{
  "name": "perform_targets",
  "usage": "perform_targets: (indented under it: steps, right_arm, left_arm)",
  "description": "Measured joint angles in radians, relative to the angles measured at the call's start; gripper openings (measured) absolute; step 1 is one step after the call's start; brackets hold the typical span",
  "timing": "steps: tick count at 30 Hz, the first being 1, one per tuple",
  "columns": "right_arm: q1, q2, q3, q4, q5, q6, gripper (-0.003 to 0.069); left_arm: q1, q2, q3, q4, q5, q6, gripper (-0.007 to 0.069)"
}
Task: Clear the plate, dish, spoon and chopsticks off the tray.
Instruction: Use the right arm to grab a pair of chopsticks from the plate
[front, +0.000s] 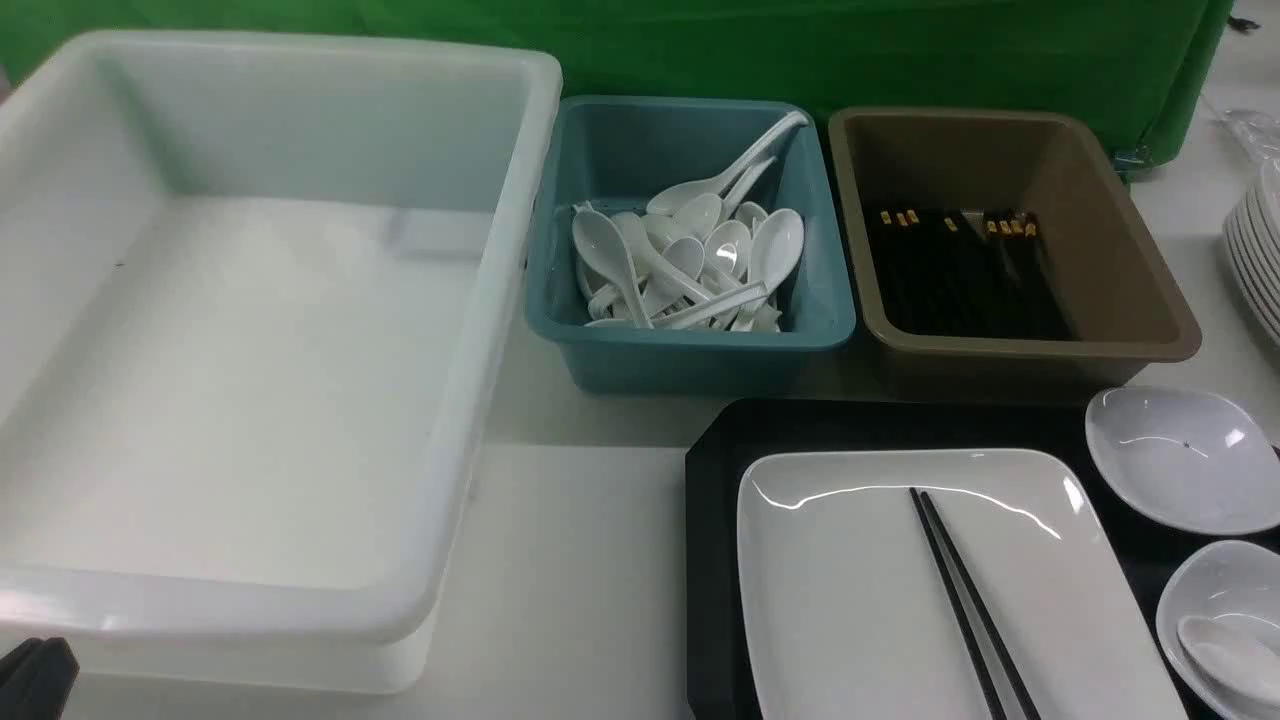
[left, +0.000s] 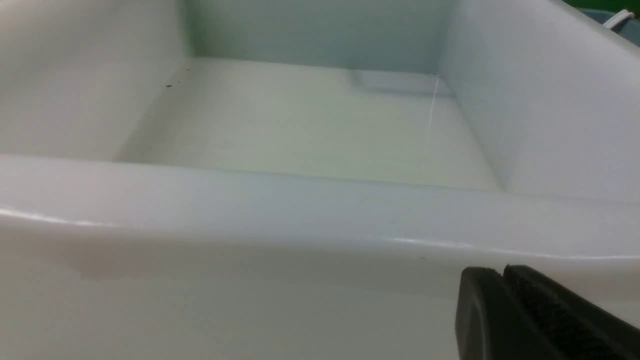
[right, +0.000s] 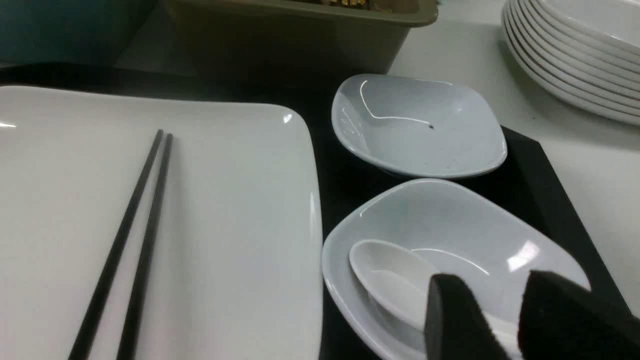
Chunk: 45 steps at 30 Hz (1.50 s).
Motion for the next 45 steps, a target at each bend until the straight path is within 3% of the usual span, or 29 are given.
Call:
perform_targets:
  steps: [12, 21, 36, 38, 40, 41, 44, 45]
  right_arm:
    - [0.0, 0.0, 0.0, 0.0, 0.0, 0.0, 0.0242]
    - [0.0, 0.0, 0.0, 0.0, 0.0, 0.0, 0.0242]
    - [0.0, 0.0, 0.0, 0.0, -0.014, 0.0, 0.0242]
    - [0.0, 0.0, 0.0, 0.021, -0.033, 0.02, 0.0242]
    - [0.0, 0.0, 0.0, 0.132, -0.103, 0.141, 0.0242]
    - [0.0, 0.0, 0.0, 0.132, -0.111, 0.141, 0.0242]
    - [0.0, 0.0, 0.0, 0.247, -0.212, 0.418, 0.0242]
    - [0.0, 0.0, 0.0, 0.247, -0.215, 0.418, 0.0242]
  left_arm:
    - [0.0, 0.0, 0.0, 0.0, 0.0, 0.0, 0.0017]
    - [0.0, 0.0, 0.0, 0.322, -0.01, 0.196, 0.0017]
    - [0.0, 0.0, 0.0, 0.361, -0.073, 0.214, 0.0017]
    - [0.0, 0.0, 0.0, 0.333, -0.097, 0.209, 0.0017]
    - [0.0, 0.0, 0.0, 0.21, -0.166, 0.15, 0.0017]
    - [0.0, 0.0, 0.0, 0.194, -0.175, 0.141, 0.0017]
    - [0.0, 0.0, 0.0, -0.097, -0.365, -0.056, 0.0017]
    - [0.0, 0.0, 0.0, -0.128, -0.375, -0.068, 0.0017]
